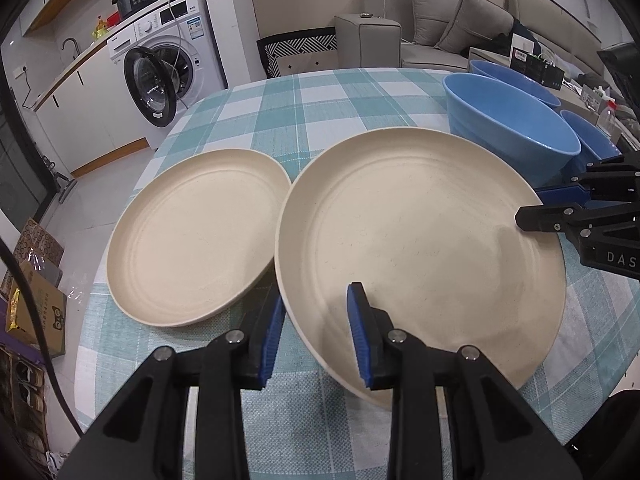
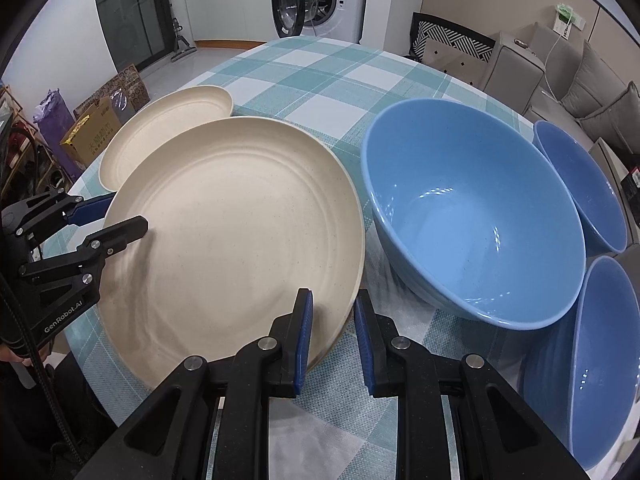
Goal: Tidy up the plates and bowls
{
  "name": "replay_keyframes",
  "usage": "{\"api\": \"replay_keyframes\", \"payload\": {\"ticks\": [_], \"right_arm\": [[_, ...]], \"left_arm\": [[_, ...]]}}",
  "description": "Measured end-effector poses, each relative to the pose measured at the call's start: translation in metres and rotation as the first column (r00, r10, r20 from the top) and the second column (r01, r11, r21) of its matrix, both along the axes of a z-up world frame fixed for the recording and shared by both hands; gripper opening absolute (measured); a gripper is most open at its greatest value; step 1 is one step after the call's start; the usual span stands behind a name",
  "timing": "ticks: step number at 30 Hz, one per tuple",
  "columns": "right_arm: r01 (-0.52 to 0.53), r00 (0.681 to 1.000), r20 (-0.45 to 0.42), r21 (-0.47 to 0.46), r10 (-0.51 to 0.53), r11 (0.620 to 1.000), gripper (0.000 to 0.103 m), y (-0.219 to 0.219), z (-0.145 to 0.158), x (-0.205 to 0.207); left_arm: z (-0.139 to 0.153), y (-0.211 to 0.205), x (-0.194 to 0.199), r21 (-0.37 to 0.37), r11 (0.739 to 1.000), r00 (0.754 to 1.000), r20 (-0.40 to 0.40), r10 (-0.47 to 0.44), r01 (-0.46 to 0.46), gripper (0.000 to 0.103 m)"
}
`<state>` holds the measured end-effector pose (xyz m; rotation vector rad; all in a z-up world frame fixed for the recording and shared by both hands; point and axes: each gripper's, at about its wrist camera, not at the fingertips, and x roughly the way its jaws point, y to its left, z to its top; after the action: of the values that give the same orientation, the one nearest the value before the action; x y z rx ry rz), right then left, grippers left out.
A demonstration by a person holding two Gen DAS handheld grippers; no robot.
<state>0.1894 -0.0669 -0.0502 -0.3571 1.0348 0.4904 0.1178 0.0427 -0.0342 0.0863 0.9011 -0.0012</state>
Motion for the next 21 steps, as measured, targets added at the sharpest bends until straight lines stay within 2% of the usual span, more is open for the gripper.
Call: {"api": "replay_keyframes", "payload": {"ticks": [21], "right_arm": [[-0.011,0.999,0.037,-0.071,0.014,0.997,0.022,0.009,-0.011,-0.006]], "left_arm": [[-0.01,-0.005,0.004,0.042,0.999,1.0,-0.013,0.008,-0.008,0.032]]}}
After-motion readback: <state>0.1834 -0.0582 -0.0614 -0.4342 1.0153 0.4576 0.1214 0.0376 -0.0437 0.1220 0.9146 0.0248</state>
